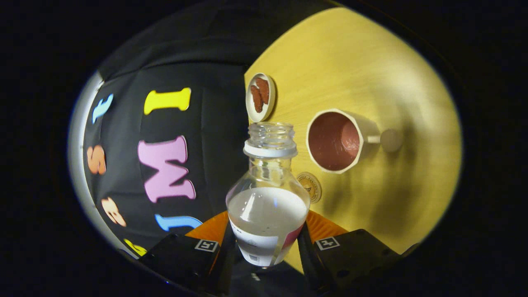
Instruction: Take the bottle from table, then pour the juice into the cup, finally place the bottle on the coaster
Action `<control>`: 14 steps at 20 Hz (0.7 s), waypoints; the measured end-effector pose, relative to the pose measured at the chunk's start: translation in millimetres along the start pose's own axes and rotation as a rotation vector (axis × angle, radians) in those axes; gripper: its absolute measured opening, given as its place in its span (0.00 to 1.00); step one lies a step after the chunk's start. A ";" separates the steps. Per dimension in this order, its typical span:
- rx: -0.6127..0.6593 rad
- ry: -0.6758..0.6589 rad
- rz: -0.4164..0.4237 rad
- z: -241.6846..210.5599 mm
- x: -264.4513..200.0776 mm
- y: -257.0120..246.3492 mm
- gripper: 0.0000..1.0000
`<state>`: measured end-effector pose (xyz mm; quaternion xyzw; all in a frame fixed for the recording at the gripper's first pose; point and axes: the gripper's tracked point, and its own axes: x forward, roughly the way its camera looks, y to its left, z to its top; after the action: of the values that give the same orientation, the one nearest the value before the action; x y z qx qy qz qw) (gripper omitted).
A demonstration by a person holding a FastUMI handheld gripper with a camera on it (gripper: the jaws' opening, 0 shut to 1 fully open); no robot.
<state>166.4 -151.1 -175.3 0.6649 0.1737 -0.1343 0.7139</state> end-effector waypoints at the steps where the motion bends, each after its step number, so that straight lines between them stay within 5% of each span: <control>1: -0.093 -0.013 0.015 -0.9 -4.4 -1.4 0.70; 14: -1.093 -0.169 0.101 -42.6 -22.4 -15.3 0.70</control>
<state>136.8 -110.7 -182.0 0.1921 0.1283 -0.0431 0.9720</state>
